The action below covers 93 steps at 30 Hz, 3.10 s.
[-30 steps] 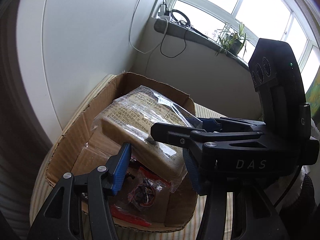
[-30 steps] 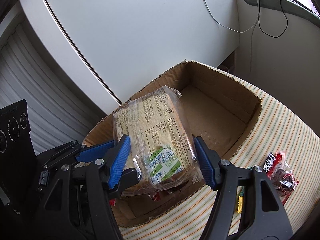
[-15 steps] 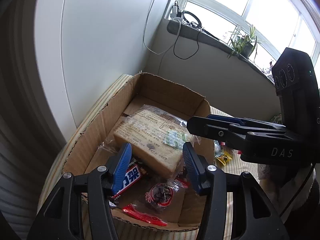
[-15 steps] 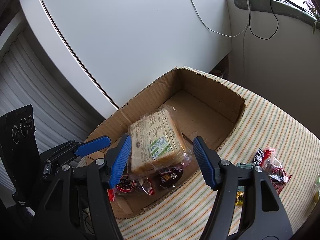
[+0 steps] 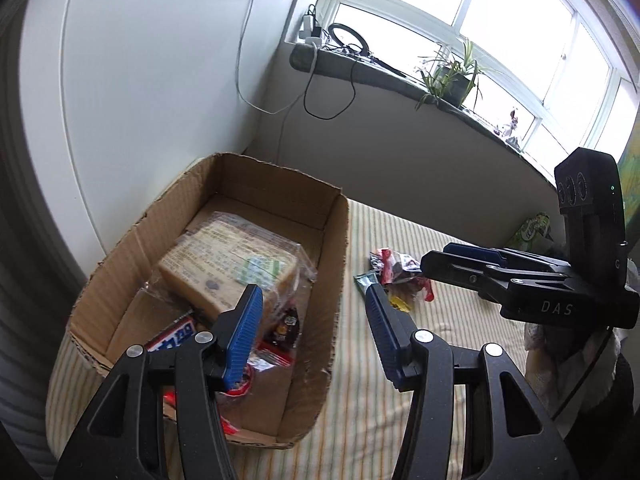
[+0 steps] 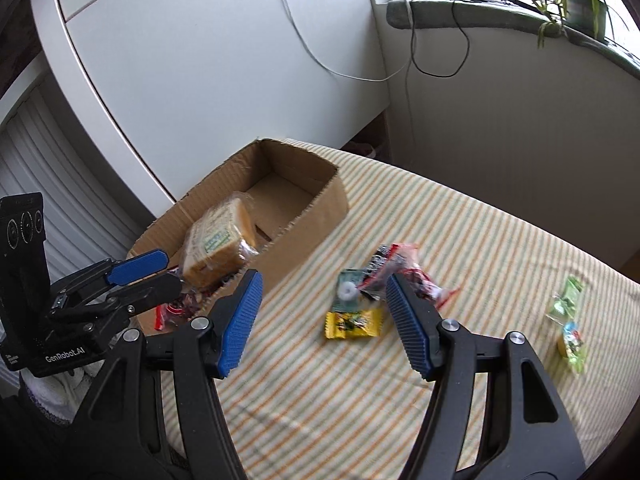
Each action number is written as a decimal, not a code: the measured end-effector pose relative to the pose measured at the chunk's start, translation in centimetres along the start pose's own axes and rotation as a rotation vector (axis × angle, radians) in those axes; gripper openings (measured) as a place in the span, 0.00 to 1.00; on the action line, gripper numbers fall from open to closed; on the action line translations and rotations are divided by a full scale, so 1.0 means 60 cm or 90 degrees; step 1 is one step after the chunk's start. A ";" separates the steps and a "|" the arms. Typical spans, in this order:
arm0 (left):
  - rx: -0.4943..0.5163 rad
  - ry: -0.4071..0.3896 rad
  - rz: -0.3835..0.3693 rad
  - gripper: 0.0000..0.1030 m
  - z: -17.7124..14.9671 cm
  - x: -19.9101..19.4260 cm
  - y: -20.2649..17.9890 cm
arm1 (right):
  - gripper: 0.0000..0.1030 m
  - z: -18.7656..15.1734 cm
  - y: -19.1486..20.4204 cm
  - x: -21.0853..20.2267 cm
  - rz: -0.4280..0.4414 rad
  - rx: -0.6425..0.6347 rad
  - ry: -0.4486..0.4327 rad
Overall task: Organize snacks
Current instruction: 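Move both tools back over the loose snacks on the table, then grasp the green jelly pouch with the right tool while the left tool grasps the yellow candy, then carry the jelly pouch and yellow candy into the box and release both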
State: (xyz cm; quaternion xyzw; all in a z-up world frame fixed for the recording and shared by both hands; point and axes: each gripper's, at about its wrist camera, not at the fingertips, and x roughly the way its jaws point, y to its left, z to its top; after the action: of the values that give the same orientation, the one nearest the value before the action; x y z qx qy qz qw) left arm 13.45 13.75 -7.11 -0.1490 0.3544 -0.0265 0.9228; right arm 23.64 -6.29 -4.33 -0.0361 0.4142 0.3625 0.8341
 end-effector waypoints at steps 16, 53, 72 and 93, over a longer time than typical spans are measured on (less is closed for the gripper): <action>0.057 0.095 -0.053 0.50 -0.045 0.098 -0.134 | 0.66 -0.098 -0.202 -0.087 -0.107 0.070 -0.004; 0.151 0.150 0.000 0.50 -0.038 0.216 -0.173 | 0.66 -0.117 -0.298 -0.018 -0.118 0.096 0.040; 0.185 0.150 0.005 0.22 -0.047 0.233 -0.189 | 0.37 -0.101 -0.291 0.011 -0.191 0.036 0.057; 0.149 0.087 -0.032 0.21 -0.043 0.112 -0.165 | 0.36 -0.091 -0.179 -0.085 -0.150 0.017 -0.015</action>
State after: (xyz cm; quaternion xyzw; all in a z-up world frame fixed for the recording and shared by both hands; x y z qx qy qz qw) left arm 17.31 2.62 -10.37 -0.0467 0.4070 -0.1006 0.9067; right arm 24.85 -19.08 -6.84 -0.0689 0.4022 0.2569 0.8761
